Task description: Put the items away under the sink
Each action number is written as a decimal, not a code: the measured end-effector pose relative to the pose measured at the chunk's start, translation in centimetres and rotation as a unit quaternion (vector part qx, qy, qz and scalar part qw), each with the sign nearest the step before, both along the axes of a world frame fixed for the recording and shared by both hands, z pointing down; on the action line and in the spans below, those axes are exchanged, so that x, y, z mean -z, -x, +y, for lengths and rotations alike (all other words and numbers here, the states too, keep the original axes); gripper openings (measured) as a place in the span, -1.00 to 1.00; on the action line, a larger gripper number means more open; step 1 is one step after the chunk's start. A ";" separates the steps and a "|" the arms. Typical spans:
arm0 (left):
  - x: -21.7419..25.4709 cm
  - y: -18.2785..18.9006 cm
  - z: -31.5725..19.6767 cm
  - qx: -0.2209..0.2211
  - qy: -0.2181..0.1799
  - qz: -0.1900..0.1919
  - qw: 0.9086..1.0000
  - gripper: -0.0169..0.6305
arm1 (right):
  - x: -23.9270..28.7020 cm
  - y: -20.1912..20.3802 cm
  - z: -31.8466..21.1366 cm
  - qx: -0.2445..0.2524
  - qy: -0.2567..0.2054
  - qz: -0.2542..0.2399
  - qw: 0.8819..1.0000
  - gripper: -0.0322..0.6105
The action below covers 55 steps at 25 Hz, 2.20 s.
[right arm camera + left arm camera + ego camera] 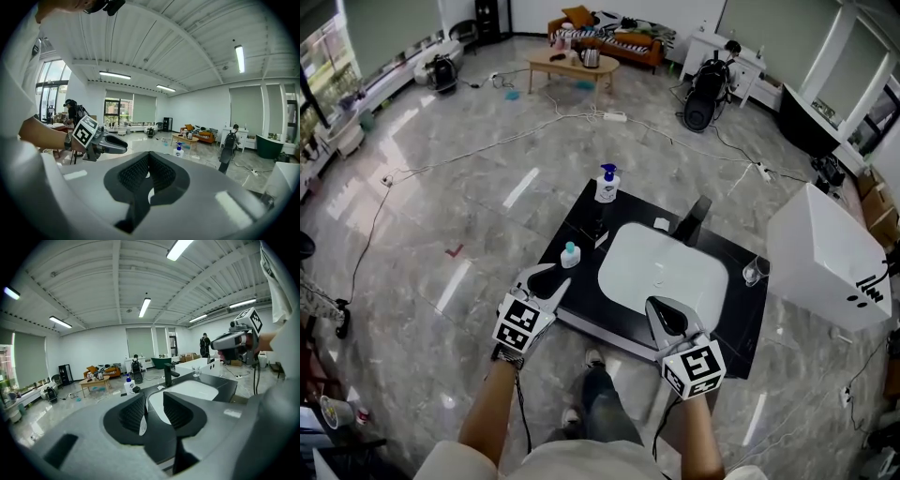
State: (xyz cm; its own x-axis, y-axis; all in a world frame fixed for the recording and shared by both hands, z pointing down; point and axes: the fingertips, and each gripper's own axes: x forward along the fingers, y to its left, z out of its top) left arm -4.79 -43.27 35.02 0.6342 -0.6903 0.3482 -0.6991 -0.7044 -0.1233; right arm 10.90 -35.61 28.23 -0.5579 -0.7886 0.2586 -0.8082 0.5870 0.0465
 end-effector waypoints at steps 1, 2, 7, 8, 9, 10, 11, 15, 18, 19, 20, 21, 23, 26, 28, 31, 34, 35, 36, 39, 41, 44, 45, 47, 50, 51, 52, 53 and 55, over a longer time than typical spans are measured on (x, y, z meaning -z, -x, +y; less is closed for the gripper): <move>-0.7 0.1 -0.8 0.003 0.006 -0.002 1.000 -0.54 | -0.5 0.0 -0.5 0.001 0.005 0.000 1.000 -0.88; -1.5 0.3 -1.5 0.006 0.012 -0.005 1.000 -0.53 | -1.0 0.0 -1.1 0.002 0.010 0.000 1.000 -0.88; -4.9 0.1 -4.3 0.006 0.045 -0.015 0.999 -0.45 | -3.3 -0.2 -3.7 0.000 0.031 -0.003 0.999 -0.88; -5.5 0.0 -4.8 0.005 0.049 -0.017 0.999 -0.44 | -3.8 -0.1 -4.2 0.002 0.036 -0.003 0.999 -0.88; -6.1 0.0 -5.2 0.005 0.054 -0.020 0.998 -0.43 | -4.2 0.1 -4.6 0.005 0.040 -0.003 0.999 -0.88; -6.8 0.0 -5.6 0.005 0.059 -0.023 0.998 -0.41 | -4.5 0.2 -5.0 0.007 0.043 -0.003 0.999 -0.88; -7.4 0.0 -6.1 0.006 0.064 -0.024 0.998 -0.40 | -4.8 0.3 -5.4 0.008 0.045 -0.003 0.999 -0.88; -9.8 -0.2 -7.9 0.008 0.086 -0.027 0.996 -0.35 | -5.9 0.5 -7.0 0.014 0.055 -0.003 0.998 -0.88; -11.2 -0.4 -9.0 0.009 0.095 -0.030 0.995 -0.31 | -6.6 0.5 -7.8 0.018 0.062 -0.002 0.998 -0.88; -11.6 -0.4 -9.4 0.009 0.096 -0.032 0.995 -0.30 | -6.8 0.4 -8.1 0.019 0.064 -0.002 0.998 -0.88; -12.1 -0.4 -9.7 0.008 0.097 -0.034 0.995 -0.29 | -7.1 0.3 -8.3 0.019 0.066 -0.001 0.998 -0.88; -12.5 -0.4 -10.0 0.007 0.098 -0.037 0.994 -0.28 | -7.4 0.2 -8.5 0.019 0.068 0.001 0.998 -0.88; -13.5 -0.4 -10.6 0.002 0.100 -0.041 0.994 -0.26 | -8.1 0.1 -8.8 0.018 0.073 0.005 0.997 -0.88; -14.9 -0.4 -11.3 -0.006 0.110 -0.046 0.993 -0.21 | -8.9 -0.1 -9.1 0.015 0.081 0.008 0.997 -0.88; -15.8 -0.4 -11.6 -0.007 0.124 -0.045 0.991 -0.20 | -9.3 -0.2 -9.1 0.012 0.085 0.007 0.996 -0.88; -16.9 -0.7 -12.0 -0.007 0.136 -0.038 0.990 -0.20 | -10.1 -0.6 -9.3 0.008 0.095 0.008 0.995 -0.88; -17.7 -1.0 -12.4 -0.010 0.140 -0.040 0.989 -0.20 | -10.8 -0.8 -9.5 0.006 0.102 0.009 0.995 -0.88; -17.9 -1.1 -12.5 -0.010 0.141 -0.039 0.989 -0.20 | -10.9 -0.7 -9.6 0.006 0.102 0.009 0.995 -0.88; -18.0 -1.1 -12.7 -0.010 0.142 -0.037 0.989 -0.20 | -11.0 -0.7 -9.7 0.007 0.103 0.009 0.995 -0.88; -18.2 -1.3 -13.1 -0.010 0.142 -0.032 0.989 -0.20 | -11.3 -0.7 -9.8 0.008 0.106 0.009 0.994 -0.88; -18.2 -1.5 -13.3 -0.011 0.139 -0.032 0.990 -0.24 | -11.4 -0.9 -9.8 0.008 0.107 0.009 0.994 -0.88; -18.4 -1.8 -13.2 -0.016 0.144 -0.041 0.989 -0.38 | -11.5 -1.1 -9.7 0.008 0.108 0.007 0.994 -0.88; -18.5 -1.9 -13.0 -0.018 0.147 -0.043 0.988 -0.44 | -11.5 -1.2 -9.7 0.008 0.108 0.007 0.994 -0.88; -18.5 -1.9 -13.0 -0.017 0.147 -0.045 0.988 -0.51 | -11.6 -1.2 -9.7 0.011 0.110 0.009 0.994 -0.88; -18.5 -1.9 -13.1 -0.012 0.147 -0.045 0.988 -0.51 | -11.9 -1.4 -9.9 0.014 0.112 0.010 0.994 -0.88; -18.6 -1.8 -13.0 -0.010 0.149 -0.048 0.988 -0.52 | -12.0 -1.5 -9.8 0.015 0.113 0.009 0.993 -0.88; -18.6 -1.8 -12.9 -0.008 0.149 -0.051 0.987 -0.52 | -12.1 -1.5 -9.8 0.016 0.113 0.008 0.993 -0.88; -18.6 -1.7 -12.9 -0.005 0.148 -0.053 0.987 -0.52 | -12.2 -1.6 -9.9 0.016 0.114 0.006 0.993 -0.88; -18.5 -1.8 -12.7 -0.002 0.143 -0.054 0.988 -0.52 | -12.2 -1.8 -10.0 0.016 0.114 0.005 0.993 -0.88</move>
State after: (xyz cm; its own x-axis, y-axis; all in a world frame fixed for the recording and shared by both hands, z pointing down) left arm -2.96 -56.01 53.57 0.5845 -0.5514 0.5952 -0.6900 -0.7238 0.0070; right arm 12.70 -45.61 40.44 -0.5789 -0.6908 0.4333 -0.7887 0.6093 -0.0823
